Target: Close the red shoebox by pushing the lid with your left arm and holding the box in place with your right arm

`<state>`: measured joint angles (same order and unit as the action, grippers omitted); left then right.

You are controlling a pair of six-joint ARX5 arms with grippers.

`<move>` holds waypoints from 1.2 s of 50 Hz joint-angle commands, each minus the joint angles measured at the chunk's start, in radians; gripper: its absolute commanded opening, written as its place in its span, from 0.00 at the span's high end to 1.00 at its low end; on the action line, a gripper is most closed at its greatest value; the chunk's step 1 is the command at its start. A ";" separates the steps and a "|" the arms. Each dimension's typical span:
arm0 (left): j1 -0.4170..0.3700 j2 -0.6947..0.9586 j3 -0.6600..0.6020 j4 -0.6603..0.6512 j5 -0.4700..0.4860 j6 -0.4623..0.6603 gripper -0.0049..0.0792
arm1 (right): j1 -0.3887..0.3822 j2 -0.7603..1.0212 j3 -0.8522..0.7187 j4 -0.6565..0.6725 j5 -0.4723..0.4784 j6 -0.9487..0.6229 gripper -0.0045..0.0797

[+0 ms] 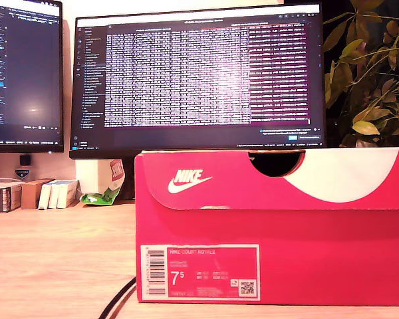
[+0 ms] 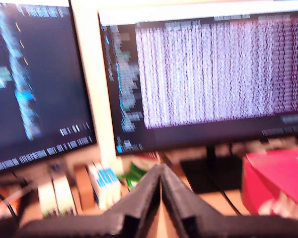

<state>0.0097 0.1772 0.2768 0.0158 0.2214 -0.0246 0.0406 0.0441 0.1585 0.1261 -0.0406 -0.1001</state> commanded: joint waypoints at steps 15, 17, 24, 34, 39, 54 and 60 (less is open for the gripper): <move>0.000 -0.193 -0.143 0.013 -0.087 -0.004 0.96 | -0.003 -0.042 -0.039 -0.010 0.019 -0.022 0.96; 0.000 -0.188 -0.148 0.007 -0.093 -0.004 0.96 | -0.003 -0.042 -0.045 -0.010 0.019 -0.022 0.96; -0.001 -0.188 -0.161 0.000 -0.116 -0.001 0.96 | -0.004 -0.042 -0.069 -0.003 0.031 -0.031 0.96; -0.001 -0.188 -0.161 -0.030 -0.186 0.010 0.96 | -0.003 -0.042 -0.090 -0.018 0.071 -0.028 0.96; -0.001 -0.188 -0.161 -0.067 -0.200 0.011 0.96 | -0.002 -0.042 -0.090 -0.033 0.071 -0.026 0.96; -0.001 -0.188 -0.173 -0.138 -0.238 0.025 0.96 | -0.002 -0.042 -0.093 -0.116 0.077 -0.006 0.96; -0.001 -0.188 -0.203 -0.135 -0.238 0.025 0.96 | -0.002 -0.042 -0.121 -0.118 0.079 -0.006 0.96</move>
<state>0.0090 -0.0029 0.1223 -0.1272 -0.0147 -0.0044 0.0406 0.0082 0.0811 0.0036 0.0364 -0.1089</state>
